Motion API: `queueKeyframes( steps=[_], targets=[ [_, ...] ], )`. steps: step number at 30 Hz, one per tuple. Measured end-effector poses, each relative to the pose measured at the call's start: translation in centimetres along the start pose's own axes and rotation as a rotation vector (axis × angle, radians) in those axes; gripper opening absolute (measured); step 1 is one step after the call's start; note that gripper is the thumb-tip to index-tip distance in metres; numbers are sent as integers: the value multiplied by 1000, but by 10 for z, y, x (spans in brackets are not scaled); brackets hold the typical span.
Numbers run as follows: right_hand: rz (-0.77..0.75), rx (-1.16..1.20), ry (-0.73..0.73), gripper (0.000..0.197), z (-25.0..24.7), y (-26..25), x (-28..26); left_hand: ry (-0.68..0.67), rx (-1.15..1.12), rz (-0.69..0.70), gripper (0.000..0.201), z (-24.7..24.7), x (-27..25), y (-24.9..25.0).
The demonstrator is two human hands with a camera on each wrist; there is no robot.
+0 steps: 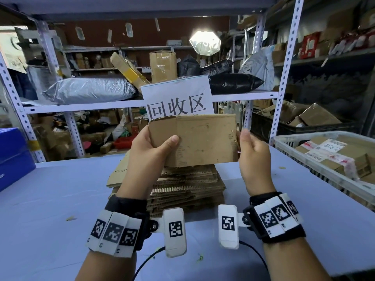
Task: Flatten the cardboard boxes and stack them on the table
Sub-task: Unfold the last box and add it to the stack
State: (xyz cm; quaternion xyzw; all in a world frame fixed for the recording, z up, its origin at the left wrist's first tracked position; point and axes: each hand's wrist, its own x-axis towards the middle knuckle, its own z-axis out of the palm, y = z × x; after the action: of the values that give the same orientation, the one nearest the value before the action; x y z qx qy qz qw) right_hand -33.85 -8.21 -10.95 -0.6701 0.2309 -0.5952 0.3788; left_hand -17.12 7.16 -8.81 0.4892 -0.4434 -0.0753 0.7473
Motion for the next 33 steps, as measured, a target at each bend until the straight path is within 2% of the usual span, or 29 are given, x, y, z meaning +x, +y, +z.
queueKeyframes(
  steps=[1, 3, 5, 8, 9, 14, 19, 22, 26, 28, 30, 32, 33],
  targets=[
    [0, 24, -17, 49, 1, -2, -1, 2, 2, -2, 39, 0, 0, 0],
    [-28, -16, -39, 19, 3, 0, -1, 3, 6, -4, 39, 1, -1, 0],
    [-37, -73, 2, 7, 2, 2, 0, 4, 15, -5, 39, 1, -2, 0],
    [-5, -56, 65, 32, 1, 7, 2, 28, 64, 2, 36, -3, -3, 1],
    [23, -26, 57, 36, 1, 8, 3, 35, 74, 2, 35, -5, -3, 2],
    [96, 188, -11, 37, 1, 6, 3, 57, 78, 11, 29, -7, -2, 4],
    [258, 532, -51, 44, -7, -6, 2, 121, 116, 34, 23, -13, 2, 6],
    [257, 653, -120, 48, -9, -14, 1, 161, 162, 29, 23, -16, 4, 7],
    [243, 667, -153, 29, -8, -18, -2, 228, 400, 38, 35, -15, 13, 9],
    [245, 697, -165, 23, -7, -19, -3, 244, 557, 8, 57, -12, 17, 12],
    [243, 717, -173, 24, -5, -21, -4, 248, 784, 40, 77, -7, 17, 16],
    [239, 725, -187, 23, 1, -24, -6, 188, 970, 149, 74, 3, 13, 23],
    [241, 730, -197, 23, 4, -25, -7, 108, 991, 193, 70, 9, 10, 26]
  ],
)
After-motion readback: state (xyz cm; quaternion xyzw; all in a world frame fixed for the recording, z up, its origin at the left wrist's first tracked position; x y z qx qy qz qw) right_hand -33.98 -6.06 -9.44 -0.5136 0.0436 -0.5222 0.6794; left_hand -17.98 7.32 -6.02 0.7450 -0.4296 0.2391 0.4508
